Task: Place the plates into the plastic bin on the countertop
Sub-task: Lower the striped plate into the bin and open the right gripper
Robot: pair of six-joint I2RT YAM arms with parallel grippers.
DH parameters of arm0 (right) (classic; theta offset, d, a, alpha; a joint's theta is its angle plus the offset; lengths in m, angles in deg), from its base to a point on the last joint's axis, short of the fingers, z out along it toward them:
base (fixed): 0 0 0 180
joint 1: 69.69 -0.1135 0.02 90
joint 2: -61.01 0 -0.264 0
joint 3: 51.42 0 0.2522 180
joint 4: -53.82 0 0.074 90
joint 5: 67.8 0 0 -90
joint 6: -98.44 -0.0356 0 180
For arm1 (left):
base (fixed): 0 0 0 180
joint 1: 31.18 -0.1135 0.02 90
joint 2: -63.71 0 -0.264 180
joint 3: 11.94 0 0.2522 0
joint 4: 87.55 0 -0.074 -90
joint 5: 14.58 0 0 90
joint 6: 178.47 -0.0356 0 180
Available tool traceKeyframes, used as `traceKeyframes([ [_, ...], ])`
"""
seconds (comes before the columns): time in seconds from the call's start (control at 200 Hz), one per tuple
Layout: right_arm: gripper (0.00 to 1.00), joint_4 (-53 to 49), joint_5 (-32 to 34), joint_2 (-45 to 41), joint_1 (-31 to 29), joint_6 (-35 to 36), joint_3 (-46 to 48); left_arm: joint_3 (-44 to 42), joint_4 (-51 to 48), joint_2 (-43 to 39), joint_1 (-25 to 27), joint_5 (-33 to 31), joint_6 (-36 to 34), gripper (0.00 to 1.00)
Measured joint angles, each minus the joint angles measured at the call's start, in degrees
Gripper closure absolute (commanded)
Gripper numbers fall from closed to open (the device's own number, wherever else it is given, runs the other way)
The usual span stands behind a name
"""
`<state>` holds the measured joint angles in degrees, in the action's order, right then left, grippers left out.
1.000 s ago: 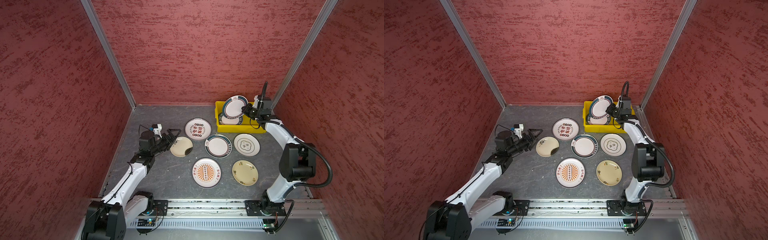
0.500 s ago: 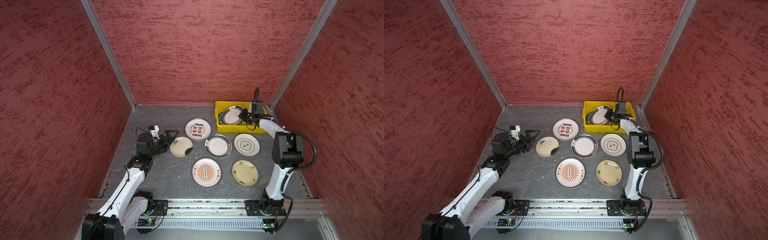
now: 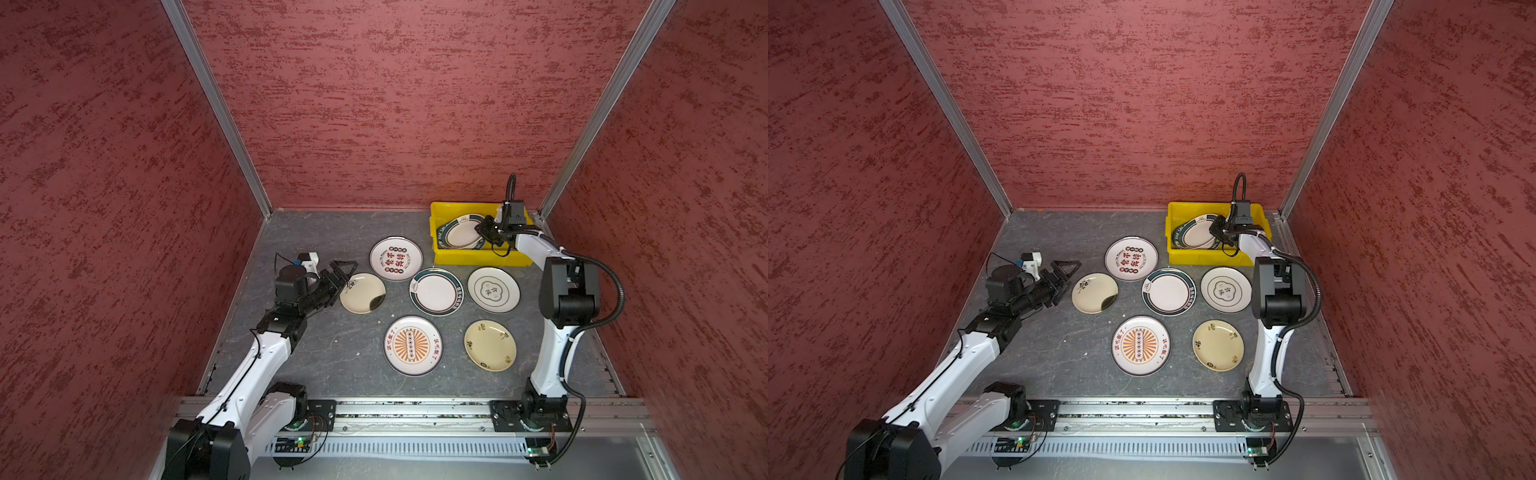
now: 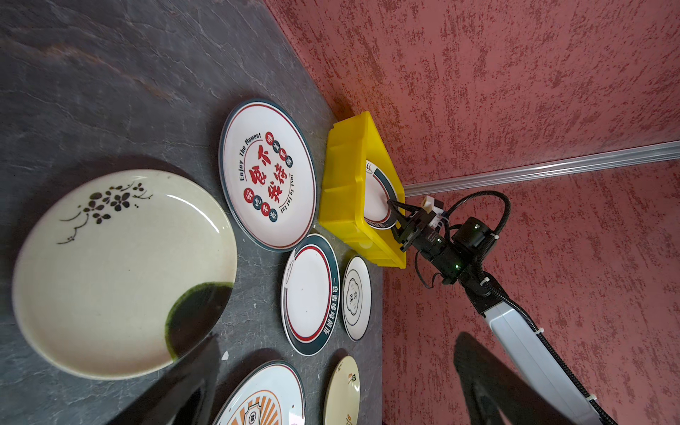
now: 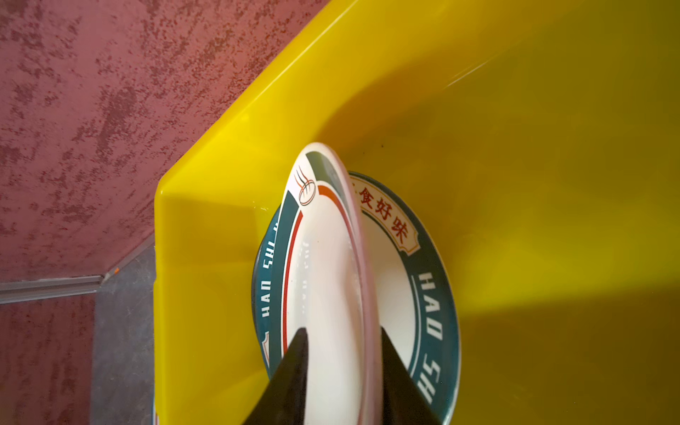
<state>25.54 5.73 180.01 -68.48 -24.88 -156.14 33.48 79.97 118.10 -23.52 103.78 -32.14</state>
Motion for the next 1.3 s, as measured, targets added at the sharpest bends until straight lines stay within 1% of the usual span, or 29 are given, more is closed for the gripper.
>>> traceKeyframes([
  [0.065, 0.41, -0.46, 0.07, 0.07, 0.15, 0.33, -0.48, 0.0, 0.0, 0.0, 0.0, -0.09, 0.0, 0.01],
  [0.12, 0.37, -0.57, 0.13, 0.07, 0.28, 0.72, -0.59, 0.0, -0.02, 0.02, 0.0, -0.15, -0.02, 0.01],
  [0.155, 0.32, -0.59, 0.24, 0.07, 0.37, 0.76, -0.59, 0.0, 0.0, 0.07, 0.0, -0.2, -0.02, 0.01],
  [0.195, 0.24, -0.92, 0.76, 0.07, 0.5, 0.83, -0.59, 0.0, -0.02, 0.13, -0.04, -0.2, -0.02, 0.01],
  [0.215, 0.18, -1.18, 1.05, 0.07, 0.52, 1.01, -0.59, 0.0, 0.0, 0.17, -0.07, -0.17, -0.02, 0.0],
  [0.22, 0.18, -1.2, 1.14, 0.07, 0.52, 0.98, -0.59, 0.0, 0.0, 0.22, -0.07, -0.2, -0.02, 0.0],
  [0.24, 0.11, -1.42, 1.75, 0.07, 0.57, 0.74, -0.59, 0.0, 0.0, 0.33, -0.07, -0.2, -0.02, 0.01],
  [0.256, 0.04, -1.55, 2.03, 0.07, 0.59, 1.09, -0.59, 0.0, 0.0, 0.39, -0.11, -0.2, -0.02, 0.01],
  [0.271, 0.01, -1.64, 2.58, 0.07, 0.66, 0.83, -0.59, 0.0, 0.0, 0.46, -0.11, -0.2, -0.02, 0.01],
  [0.411, 0.01, -1.9, 6.95, -0.74, 0.85, 2.03, -0.28, 0.0, 0.0, 1.38, -0.37, -0.22, -0.02, 0.01],
  [0.516, 0.01, -1.44, 9.49, -4.07, 0.9, 2.56, 1.75, 0.0, 0.02, 1.84, -0.57, -0.22, -0.02, 0.01],
  [0.666, 0.01, 1.88, 11.21, -11.65, 0.87, 2.91, 7.54, 0.0, 0.33, 2.64, -0.92, -0.13, -0.04, 0.01],
  [0.907, 0.01, 8.7, 11.98, -22.18, 0.87, 2.43, 18.86, 0.0, 0.52, 4.68, -1.81, 0.09, -0.28, 0.01],
  [1.092, 0.01, 10.78, 12.26, -29.83, 0.87, 2.58, 26.64, 0.0, 0.92, 6.64, -3.48, 0.24, -0.79, 0.0],
  [1.298, 0.01, 14.29, 12.44, -44.02, 0.9, 4.68, 36.68, -0.02, 2.23, 11.15, -4.44, 1.03, -1.31, 0.01],
])
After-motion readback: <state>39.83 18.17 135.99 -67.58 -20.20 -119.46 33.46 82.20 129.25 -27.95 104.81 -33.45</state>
